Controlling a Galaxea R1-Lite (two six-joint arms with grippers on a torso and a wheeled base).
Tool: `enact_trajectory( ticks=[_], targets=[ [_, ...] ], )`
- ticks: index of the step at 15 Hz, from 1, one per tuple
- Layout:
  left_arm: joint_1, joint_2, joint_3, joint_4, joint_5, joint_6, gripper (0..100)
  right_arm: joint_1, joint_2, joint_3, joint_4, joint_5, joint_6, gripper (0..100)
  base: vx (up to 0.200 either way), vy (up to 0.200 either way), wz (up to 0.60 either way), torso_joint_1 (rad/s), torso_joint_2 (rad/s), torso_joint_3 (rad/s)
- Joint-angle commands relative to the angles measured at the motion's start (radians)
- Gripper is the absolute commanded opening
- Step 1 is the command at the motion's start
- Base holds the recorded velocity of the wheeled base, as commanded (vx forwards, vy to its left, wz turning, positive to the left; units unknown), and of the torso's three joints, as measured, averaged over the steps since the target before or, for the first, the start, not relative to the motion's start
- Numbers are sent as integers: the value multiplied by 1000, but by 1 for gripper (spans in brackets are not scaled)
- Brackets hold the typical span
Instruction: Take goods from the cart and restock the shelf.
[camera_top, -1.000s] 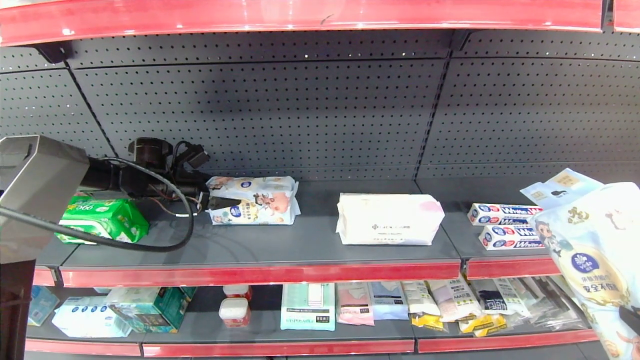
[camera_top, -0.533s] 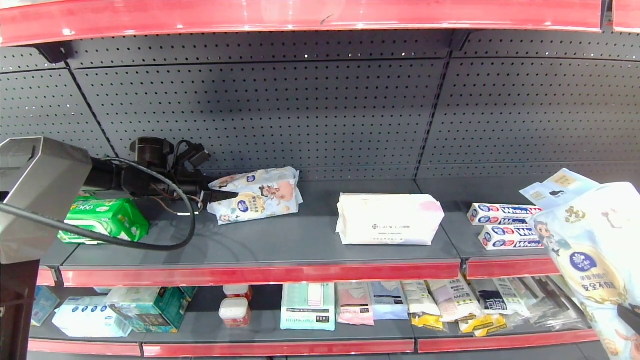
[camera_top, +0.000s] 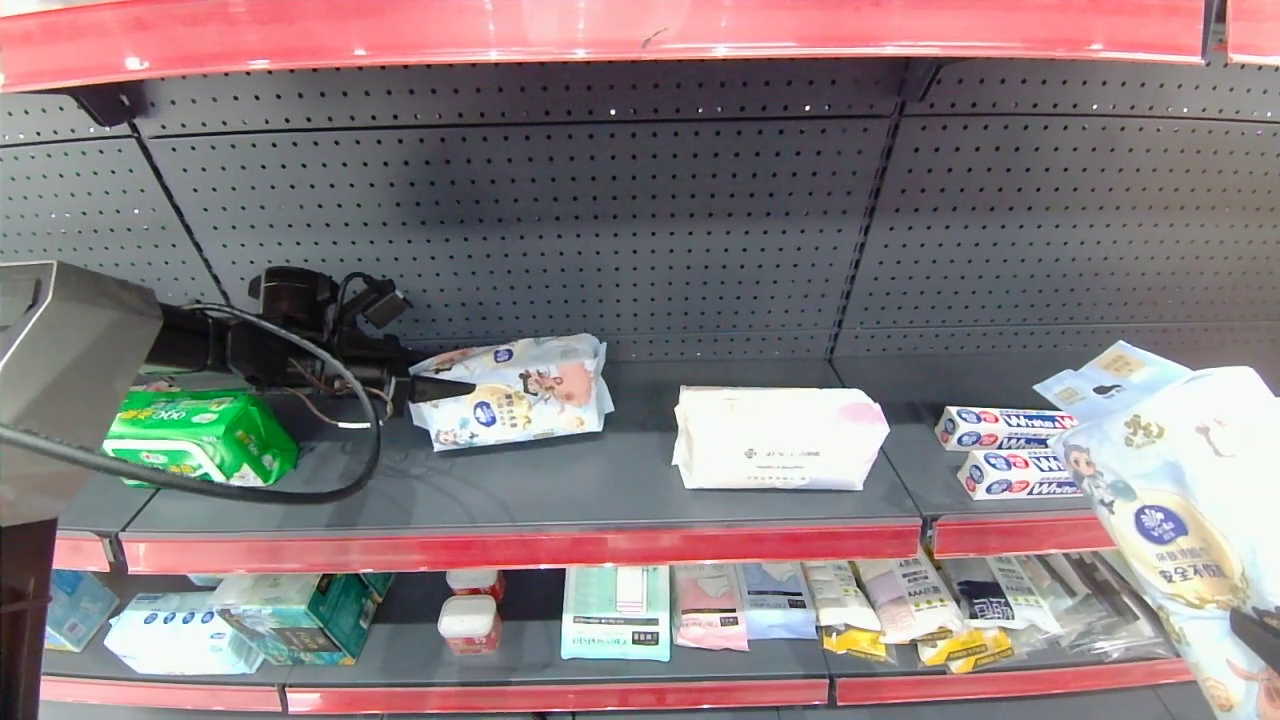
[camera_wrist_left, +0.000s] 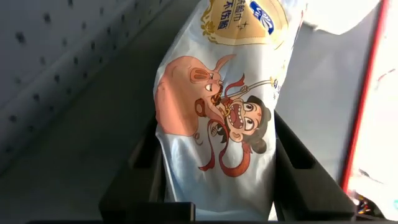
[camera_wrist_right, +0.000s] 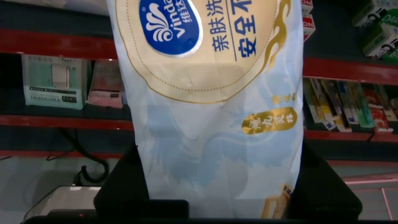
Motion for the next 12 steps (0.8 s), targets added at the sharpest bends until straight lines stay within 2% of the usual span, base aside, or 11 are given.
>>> enact_trajectory(
  ticks=[1, 2, 3, 4, 5, 7, 10, 12],
  targets=[
    [11, -43, 20, 4, -12, 33, 0, -2, 2, 0, 0, 0, 0, 0, 0, 0, 0, 0, 0, 0],
    [14, -43, 26, 6, -15, 56, 0, 0, 4, 0, 0, 0, 0, 0, 0, 0, 0, 0, 0, 0],
    [23, -52, 58, 21, -32, 105, 0, 0, 4, 0, 0, 0, 0, 0, 0, 0, 0, 0, 0, 0],
    [26, -75, 87, 35, -46, 132, 0, 0, 4, 0, 0, 0, 0, 0, 0, 0, 0, 0, 0, 0],
    [26, -94, 110, 49, -56, 148, 0, -2, 4, 0, 0, 0, 0, 0, 0, 0, 0, 0, 0, 0],
    [34, -129, 152, 55, -87, 204, 0, 0, 11, 0, 0, -1, 0, 0, 0, 0, 0, 0, 0, 0],
    [54, -166, 222, 55, -110, 240, 0, 0, 25, 0, -2, -1, 0, 0, 0, 0, 0, 0, 0, 0],
    [79, -164, 258, 55, -110, 308, 0, -2, 24, 0, -2, -1, 0, 0, 0, 0, 0, 0, 0, 0]
  ],
)
